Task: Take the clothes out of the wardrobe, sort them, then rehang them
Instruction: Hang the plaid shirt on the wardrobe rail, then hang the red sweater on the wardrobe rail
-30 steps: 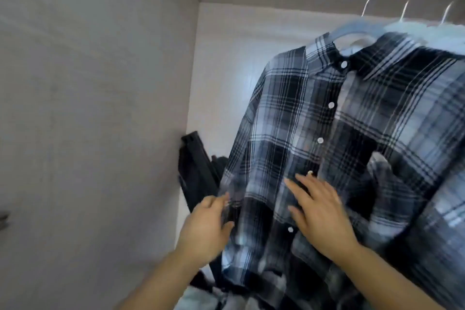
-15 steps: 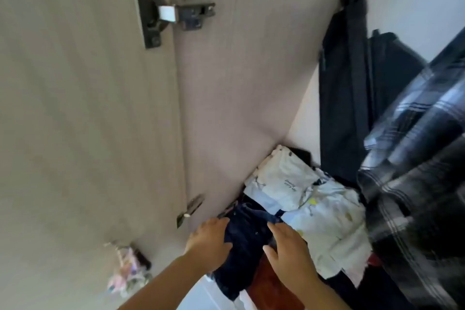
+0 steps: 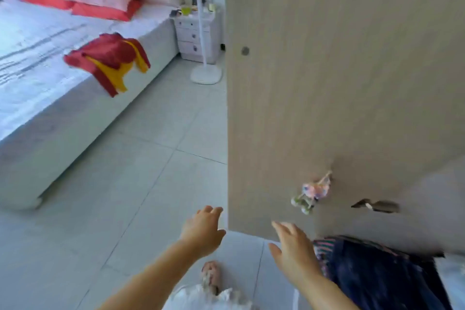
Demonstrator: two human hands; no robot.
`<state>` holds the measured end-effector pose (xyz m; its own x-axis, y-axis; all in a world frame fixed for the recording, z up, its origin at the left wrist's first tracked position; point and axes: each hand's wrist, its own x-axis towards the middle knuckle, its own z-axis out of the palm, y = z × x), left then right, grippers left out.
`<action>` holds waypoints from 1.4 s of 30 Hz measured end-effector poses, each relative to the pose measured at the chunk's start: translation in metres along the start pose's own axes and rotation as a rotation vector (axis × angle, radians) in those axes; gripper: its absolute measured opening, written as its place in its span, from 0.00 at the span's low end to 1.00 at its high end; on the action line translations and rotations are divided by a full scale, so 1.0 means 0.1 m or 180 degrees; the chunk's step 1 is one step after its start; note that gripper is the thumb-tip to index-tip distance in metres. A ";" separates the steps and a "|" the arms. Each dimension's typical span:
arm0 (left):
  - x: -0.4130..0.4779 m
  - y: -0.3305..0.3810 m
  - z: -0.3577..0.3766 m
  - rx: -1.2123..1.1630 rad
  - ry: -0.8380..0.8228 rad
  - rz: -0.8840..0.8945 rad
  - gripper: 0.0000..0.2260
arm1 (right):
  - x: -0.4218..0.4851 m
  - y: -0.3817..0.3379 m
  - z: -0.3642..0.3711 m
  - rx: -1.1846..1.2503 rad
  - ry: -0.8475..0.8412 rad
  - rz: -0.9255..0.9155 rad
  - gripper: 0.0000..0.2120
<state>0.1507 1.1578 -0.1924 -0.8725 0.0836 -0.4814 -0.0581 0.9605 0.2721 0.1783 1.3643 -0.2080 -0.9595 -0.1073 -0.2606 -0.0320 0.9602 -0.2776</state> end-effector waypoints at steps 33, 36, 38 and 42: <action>2.06 -4.57 -2.82 -0.1010 0.0861 -0.1746 0.25 | 4.76 -4.97 0.01 -0.0569 -0.0687 -0.2062 0.24; 2.53 -4.78 -3.29 -0.0989 0.0841 -0.1850 0.25 | 5.40 -5.24 -0.19 -0.0532 -0.0702 -0.2065 0.24; 2.81 -4.90 -3.59 -0.0981 0.0889 -0.1900 0.25 | 5.80 -5.43 -0.33 -0.0554 -0.0701 -0.2097 0.25; 3.36 -5.16 -4.06 -0.1063 0.0944 -0.1966 0.25 | 6.55 -5.81 -0.50 -0.0577 -0.0716 -0.2162 0.25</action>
<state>-0.3098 0.5821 -0.1564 -0.7249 -0.5630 -0.3968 -0.6806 0.6743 0.2865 -0.4454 0.7486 -0.1713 -0.6317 -0.7250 -0.2743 -0.6631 0.6887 -0.2932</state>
